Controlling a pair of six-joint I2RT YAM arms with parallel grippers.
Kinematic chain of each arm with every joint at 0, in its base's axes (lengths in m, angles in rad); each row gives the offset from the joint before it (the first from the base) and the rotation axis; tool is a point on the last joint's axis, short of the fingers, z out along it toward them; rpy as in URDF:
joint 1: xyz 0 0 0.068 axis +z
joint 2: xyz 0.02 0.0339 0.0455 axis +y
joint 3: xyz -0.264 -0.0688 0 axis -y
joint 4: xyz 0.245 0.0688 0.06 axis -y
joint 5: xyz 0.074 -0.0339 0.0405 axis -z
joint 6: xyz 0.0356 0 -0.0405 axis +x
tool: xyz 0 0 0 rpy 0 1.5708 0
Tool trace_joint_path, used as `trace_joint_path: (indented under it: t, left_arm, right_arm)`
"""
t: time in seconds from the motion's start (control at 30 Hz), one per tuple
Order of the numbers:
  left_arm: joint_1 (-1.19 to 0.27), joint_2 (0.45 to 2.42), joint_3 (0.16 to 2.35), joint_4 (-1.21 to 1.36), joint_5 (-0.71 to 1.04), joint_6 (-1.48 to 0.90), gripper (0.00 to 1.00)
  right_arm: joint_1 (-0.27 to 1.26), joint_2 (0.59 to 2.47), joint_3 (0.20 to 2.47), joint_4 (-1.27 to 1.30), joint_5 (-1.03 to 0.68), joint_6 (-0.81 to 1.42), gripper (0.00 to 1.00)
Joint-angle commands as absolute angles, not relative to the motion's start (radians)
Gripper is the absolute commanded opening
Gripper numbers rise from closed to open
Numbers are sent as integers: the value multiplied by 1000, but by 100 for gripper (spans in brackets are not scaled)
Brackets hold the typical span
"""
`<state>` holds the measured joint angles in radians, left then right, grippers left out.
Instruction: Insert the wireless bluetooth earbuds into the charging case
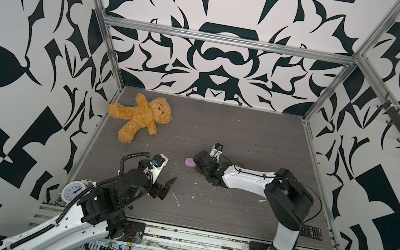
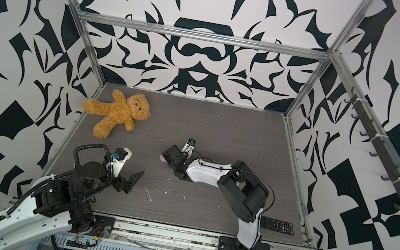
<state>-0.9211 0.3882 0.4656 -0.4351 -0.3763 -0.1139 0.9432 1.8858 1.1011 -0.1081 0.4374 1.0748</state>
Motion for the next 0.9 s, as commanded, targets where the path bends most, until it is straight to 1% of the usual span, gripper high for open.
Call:
trace_joint_path:
  t: [0.0, 0.87]
  left_arm:
    - [-919, 385, 469, -434, -371, -113, 99]
    - [-919, 387, 469, -436, -369, -113, 99]
  right_arm:
    - [951, 1872, 1088, -158, 411, 1083, 5]
    - [956, 1856, 1090, -170, 427, 1091, 17]
